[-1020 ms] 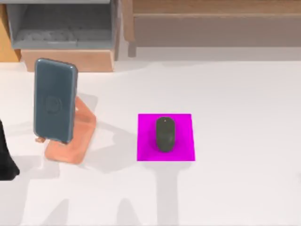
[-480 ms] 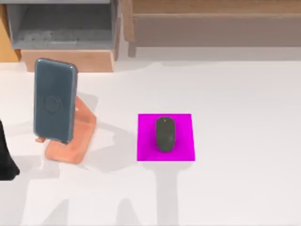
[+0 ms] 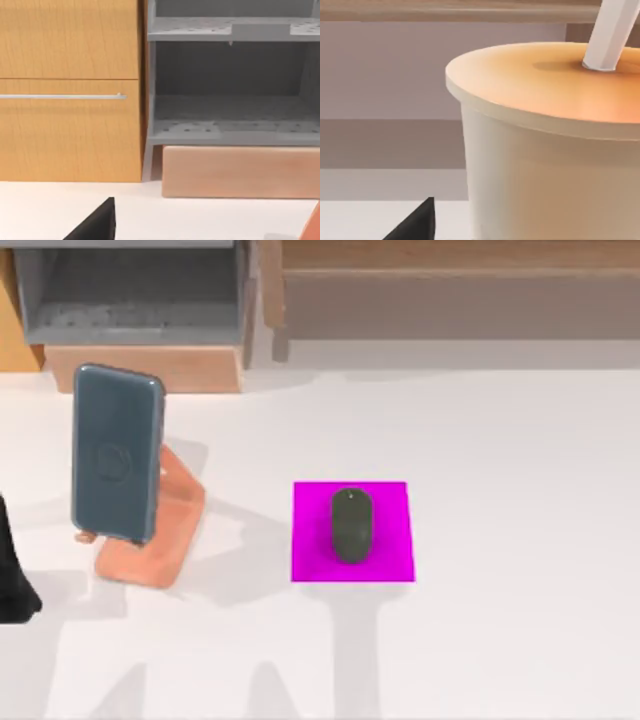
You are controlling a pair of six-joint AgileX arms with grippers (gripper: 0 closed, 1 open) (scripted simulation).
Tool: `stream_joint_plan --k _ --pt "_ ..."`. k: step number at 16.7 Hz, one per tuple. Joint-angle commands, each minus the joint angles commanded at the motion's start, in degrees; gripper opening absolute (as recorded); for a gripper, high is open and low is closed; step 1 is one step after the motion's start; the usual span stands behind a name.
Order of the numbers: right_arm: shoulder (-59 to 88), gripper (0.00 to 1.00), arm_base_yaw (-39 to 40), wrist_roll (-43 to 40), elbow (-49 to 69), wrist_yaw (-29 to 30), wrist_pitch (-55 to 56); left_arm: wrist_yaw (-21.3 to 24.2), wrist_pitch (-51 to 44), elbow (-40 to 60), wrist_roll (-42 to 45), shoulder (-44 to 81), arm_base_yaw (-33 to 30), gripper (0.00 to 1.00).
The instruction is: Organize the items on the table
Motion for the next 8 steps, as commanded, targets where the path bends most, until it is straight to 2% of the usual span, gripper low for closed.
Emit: stream_joint_plan --k 8 --pt "1.8 1.00 2.9 0.0 6.0 2.9 -4.3 0.0 0.0 0.0 0.0 0.0 0.0 1.00"
